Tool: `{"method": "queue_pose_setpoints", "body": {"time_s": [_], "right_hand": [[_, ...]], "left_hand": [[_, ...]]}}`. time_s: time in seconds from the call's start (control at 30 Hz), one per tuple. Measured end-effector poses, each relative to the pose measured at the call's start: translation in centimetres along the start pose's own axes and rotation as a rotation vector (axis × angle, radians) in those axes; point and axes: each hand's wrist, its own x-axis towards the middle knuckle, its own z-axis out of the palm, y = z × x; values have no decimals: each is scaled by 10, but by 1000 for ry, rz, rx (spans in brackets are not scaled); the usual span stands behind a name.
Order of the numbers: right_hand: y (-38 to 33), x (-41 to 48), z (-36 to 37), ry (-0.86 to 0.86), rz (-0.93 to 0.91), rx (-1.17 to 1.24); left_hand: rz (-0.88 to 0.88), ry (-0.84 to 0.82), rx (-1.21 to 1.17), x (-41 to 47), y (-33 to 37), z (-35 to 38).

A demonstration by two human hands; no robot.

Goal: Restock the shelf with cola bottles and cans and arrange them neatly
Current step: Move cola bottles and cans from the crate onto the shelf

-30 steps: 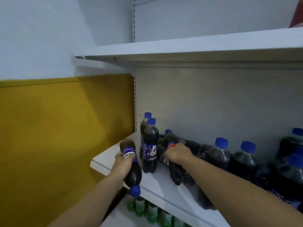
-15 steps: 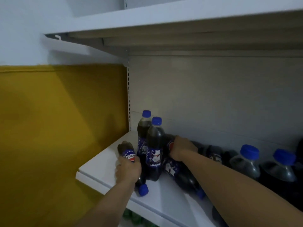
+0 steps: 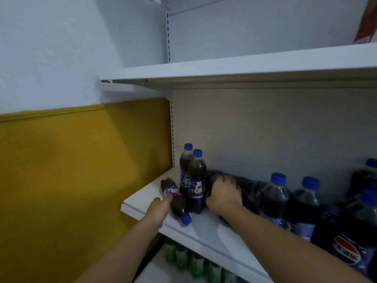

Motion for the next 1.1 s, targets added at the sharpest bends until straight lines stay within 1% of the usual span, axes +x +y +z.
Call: {"method": "queue_pose_setpoints", "body": {"time_s": [0.07, 0.17, 0.27, 0.37, 0.47, 0.6, 0.67, 0.77, 0.87, 0.93, 1.0, 1.1], "right_hand": [[-4, -22, -8, 5, -19, 42], [-10, -60, -15, 15, -23, 79], [-16, -99, -18, -11, -95, 77], [-31, -139, -9, -35, -306, 51], [-58, -180, 5, -128, -578, 22], [-104, -223, 25, -263, -875, -7], [-130, -237, 42, -302, -963, 4], [-166, -245, 82, -397, -1035, 30], [-195, -244, 137, -530, -1070, 13], [-209, -240, 182, -614, -1092, -34], [-221, -234, 230, -648, -1126, -81], [-237, -225, 311, -735, -1130, -121]], "left_hand": [[92, 31, 20, -23, -2, -19], [264, 76, -10, -69, -11, -51], [344, 104, -102, -127, -24, -78], [401, 214, -256, -186, -40, -106], [424, 352, -371, -232, -62, -139], [380, 493, -476, -271, -95, -183], [340, 557, -509, -276, -115, -202], [238, 623, -508, -265, -154, -224], [113, 646, -484, -238, -200, -238], [15, 648, -482, -215, -238, -246], [-67, 639, -455, -187, -280, -251], [-220, 572, -396, -136, -352, -251]]}}
